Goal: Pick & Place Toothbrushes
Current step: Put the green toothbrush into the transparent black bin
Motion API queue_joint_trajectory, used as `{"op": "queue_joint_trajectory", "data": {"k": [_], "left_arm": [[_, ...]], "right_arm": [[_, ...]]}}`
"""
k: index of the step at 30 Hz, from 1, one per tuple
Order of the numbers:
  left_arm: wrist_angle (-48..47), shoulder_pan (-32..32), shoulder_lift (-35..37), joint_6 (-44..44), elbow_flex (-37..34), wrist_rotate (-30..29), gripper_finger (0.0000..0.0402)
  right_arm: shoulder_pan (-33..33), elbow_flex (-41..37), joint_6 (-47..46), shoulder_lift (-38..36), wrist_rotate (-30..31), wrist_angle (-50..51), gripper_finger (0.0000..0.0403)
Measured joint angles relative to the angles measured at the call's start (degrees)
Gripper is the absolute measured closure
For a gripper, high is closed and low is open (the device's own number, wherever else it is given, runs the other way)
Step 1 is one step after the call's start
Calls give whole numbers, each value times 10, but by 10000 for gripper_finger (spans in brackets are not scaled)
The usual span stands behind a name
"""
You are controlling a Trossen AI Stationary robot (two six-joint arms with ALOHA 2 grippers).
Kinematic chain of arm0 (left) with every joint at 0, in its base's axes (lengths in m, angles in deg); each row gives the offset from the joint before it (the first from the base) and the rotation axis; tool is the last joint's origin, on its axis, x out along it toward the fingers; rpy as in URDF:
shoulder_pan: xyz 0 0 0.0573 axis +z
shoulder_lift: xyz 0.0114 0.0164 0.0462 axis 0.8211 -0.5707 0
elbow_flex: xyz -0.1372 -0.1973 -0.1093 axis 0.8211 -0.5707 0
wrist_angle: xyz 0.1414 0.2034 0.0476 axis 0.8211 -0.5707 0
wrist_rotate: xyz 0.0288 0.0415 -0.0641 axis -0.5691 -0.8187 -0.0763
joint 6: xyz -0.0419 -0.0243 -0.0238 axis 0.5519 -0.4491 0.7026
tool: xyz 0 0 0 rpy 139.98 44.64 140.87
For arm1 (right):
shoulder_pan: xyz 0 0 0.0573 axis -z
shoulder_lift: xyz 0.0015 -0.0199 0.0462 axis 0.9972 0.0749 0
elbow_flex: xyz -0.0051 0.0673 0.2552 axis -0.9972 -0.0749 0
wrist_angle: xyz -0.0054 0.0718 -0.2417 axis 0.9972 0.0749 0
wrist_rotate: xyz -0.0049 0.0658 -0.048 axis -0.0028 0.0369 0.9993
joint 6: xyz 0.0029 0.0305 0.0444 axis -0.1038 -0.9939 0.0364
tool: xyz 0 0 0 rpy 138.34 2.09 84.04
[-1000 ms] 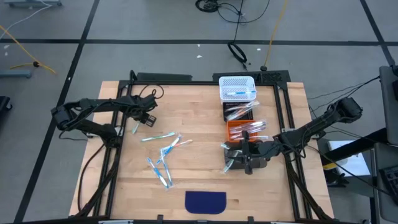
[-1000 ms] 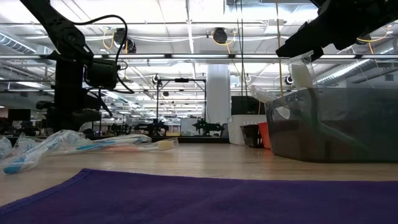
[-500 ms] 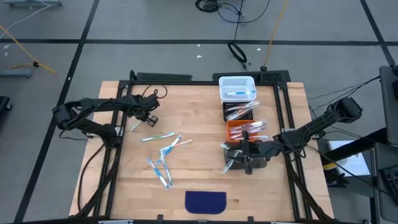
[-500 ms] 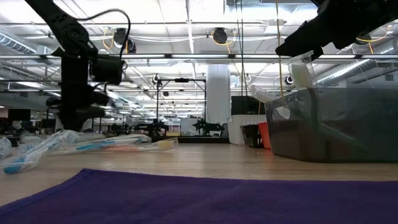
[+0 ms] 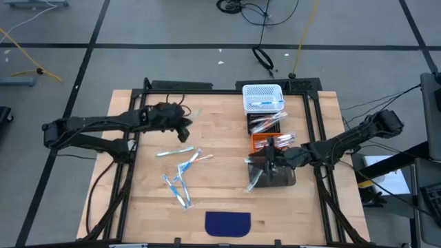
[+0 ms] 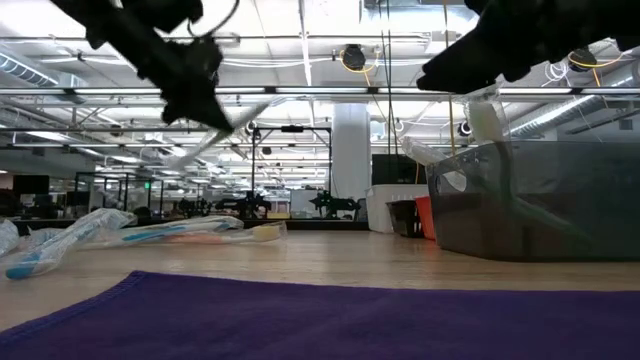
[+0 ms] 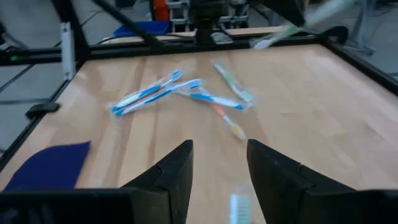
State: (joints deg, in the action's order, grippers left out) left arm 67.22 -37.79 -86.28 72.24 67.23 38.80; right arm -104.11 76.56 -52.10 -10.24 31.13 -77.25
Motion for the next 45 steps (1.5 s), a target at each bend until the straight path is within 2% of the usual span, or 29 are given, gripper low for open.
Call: {"op": "queue_joint_trajectory", "data": {"k": [4,11,19,24,29,33,39,45], "left_arm": [[135,-51,-6,-37,0,31,400],[329,-122,-71,-106,0,36,400],[516,-158,-180,-130,0,41,400],[615,-169,-246,-130,6,79,400],[628,-172,-298,-130,44,81,400],[619,-175,-334,-132,88,81,400],[587,-176,-353,-141,126,81,397],[586,-176,-353,-142,129,80,396]], "right_arm": [[23,0,0,0,-1,-15,261],[51,0,14,18,-2,-120,261],[82,0,25,40,-2,-218,261],[98,0,26,45,-2,-251,261],[106,0,25,45,-34,-280,261],[106,0,36,45,-32,-279,261],[106,0,47,44,-32,-280,261],[106,0,60,44,-33,-282,262]]}}
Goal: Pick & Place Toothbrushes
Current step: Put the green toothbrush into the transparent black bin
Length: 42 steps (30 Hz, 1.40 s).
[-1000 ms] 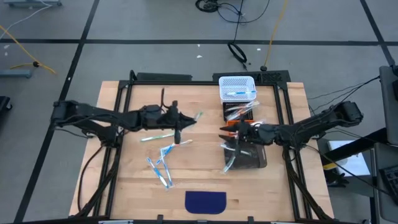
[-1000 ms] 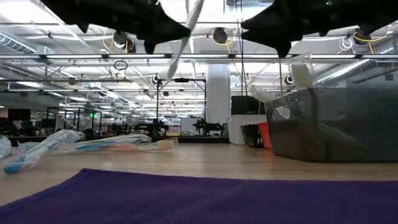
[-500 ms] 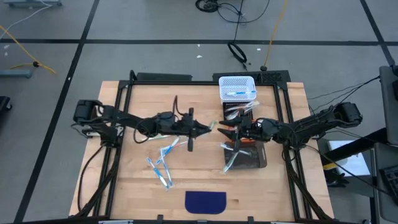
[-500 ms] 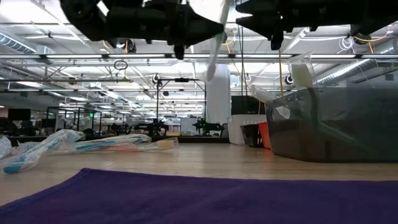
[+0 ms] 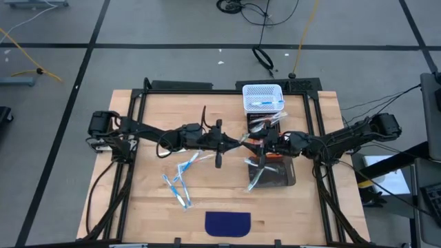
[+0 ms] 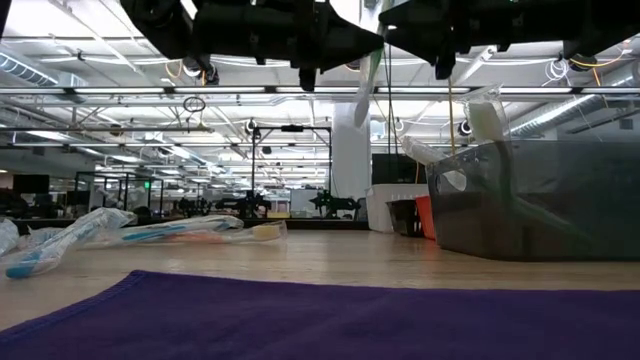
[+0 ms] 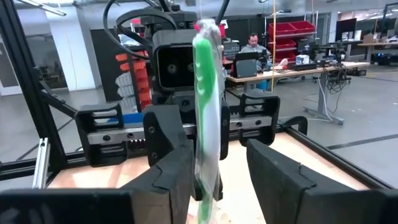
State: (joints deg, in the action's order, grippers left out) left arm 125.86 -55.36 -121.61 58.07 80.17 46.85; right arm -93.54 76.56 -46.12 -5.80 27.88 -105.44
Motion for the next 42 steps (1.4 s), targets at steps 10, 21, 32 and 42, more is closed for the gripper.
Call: {"op": "queue_joint_trajectory", "data": {"k": [10,21,32,42], "left_arm": [[-11,0,0,0,0,-1,386],[-15,0,0,0,0,-2,367],[-75,6,30,0,0,-3,265],[-255,6,112,-2,0,-2,234]], "right_arm": [[0,0,1,0,-27,-3,356],[0,0,24,0,-28,-5,389],[-1,0,24,-40,-28,52,389],[-46,0,-34,-161,-29,250,389]]}}
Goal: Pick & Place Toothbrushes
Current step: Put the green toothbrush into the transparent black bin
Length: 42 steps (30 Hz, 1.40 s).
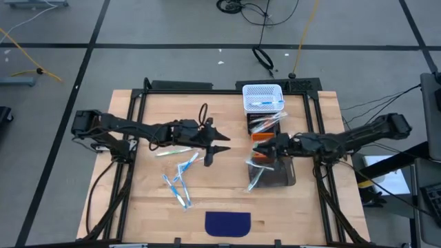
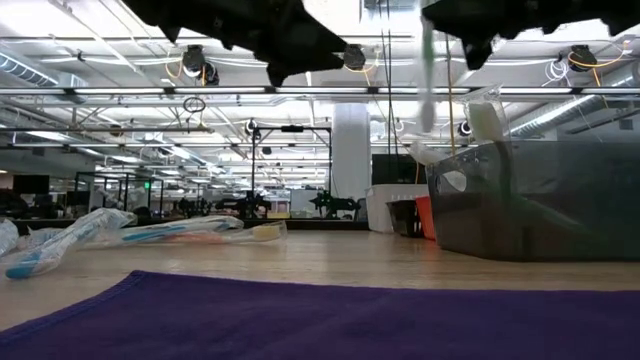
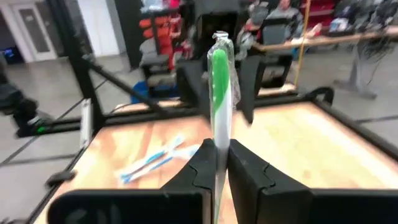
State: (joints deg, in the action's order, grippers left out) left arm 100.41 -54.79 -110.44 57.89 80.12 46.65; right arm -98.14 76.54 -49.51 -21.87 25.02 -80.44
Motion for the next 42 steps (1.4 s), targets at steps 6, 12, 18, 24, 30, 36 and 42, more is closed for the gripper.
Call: {"op": "queue_joint_trajectory", "data": {"k": [6,12,18,24,30,36,42], "left_arm": [[-58,0,14,3,0,0,233],[-78,0,14,14,0,0,233],[-97,0,14,16,0,0,233],[-117,0,14,18,0,0,233],[-147,0,14,33,0,0,233],[-185,0,14,50,0,0,234],[-214,0,14,63,0,0,234]], "right_arm": [[-34,0,-16,-83,1,80,389],[-58,0,-67,-133,7,206,389],[-62,0,-156,-132,-3,308,389],[-62,0,-204,-132,-45,372,389],[-65,0,-212,-128,-53,404,389],[-66,0,-222,-123,-61,443,389],[-72,0,-225,-122,-86,453,359]]}}
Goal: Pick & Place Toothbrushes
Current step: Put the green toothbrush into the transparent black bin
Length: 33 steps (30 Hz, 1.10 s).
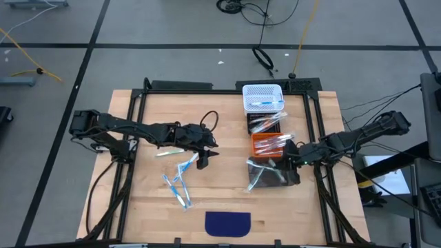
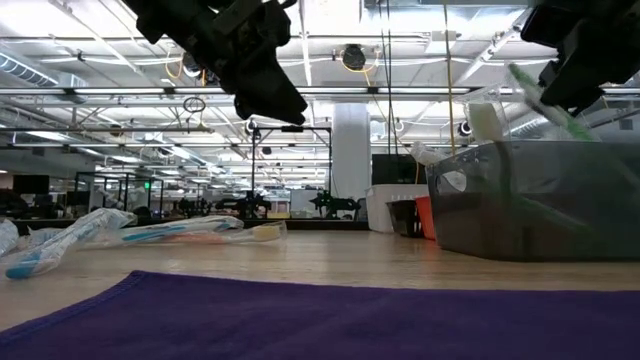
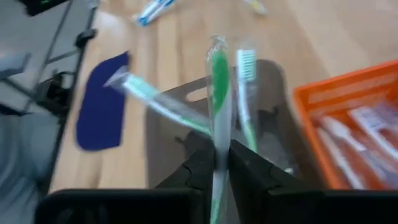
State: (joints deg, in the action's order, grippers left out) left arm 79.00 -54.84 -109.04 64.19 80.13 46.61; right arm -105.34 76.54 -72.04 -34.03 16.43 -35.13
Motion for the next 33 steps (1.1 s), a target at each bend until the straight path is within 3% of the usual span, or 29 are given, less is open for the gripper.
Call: {"op": "queue_joint_trajectory", "data": {"k": [15,28,33], "left_arm": [[-13,0,0,17,0,0,233],[-118,0,0,59,0,-2,234],[-176,0,0,88,0,-36,234]], "right_arm": [[-12,0,-16,0,-19,-26,250],[-12,0,3,0,-18,-70,239],[-11,0,41,0,-18,-120,237]]}}
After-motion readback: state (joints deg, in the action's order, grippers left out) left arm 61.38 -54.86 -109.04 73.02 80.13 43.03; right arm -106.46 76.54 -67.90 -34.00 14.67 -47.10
